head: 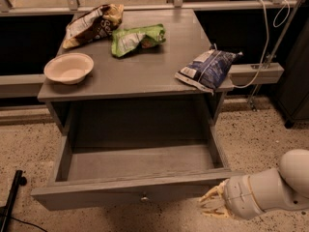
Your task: Close top drawer
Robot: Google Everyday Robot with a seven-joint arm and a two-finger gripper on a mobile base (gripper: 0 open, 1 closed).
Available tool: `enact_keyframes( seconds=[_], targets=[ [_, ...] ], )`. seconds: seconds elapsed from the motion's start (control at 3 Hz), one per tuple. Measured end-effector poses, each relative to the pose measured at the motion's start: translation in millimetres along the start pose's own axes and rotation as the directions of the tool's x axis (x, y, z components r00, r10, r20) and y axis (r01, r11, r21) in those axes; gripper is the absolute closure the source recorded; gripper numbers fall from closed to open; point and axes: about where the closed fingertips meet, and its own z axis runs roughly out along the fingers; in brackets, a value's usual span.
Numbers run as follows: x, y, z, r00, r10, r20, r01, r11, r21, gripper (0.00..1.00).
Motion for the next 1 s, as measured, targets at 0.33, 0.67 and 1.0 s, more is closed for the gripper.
enact_keyframes(
  seconds=[0.33,0.67,1.0],
  targets=[
    [9.0,-5.8,34.1,0.996,0.068,0.052,-0.071,0.9958,0.058,1.0],
    [24.9,-20.9,61.5,0.989,0.133,0.071,-0.144,0.9738,0.176,1.0],
    [37.9,-41.0,69.0,0.984,0.161,0.07,-0.175,0.9427,0.284,1.0]
  ],
)
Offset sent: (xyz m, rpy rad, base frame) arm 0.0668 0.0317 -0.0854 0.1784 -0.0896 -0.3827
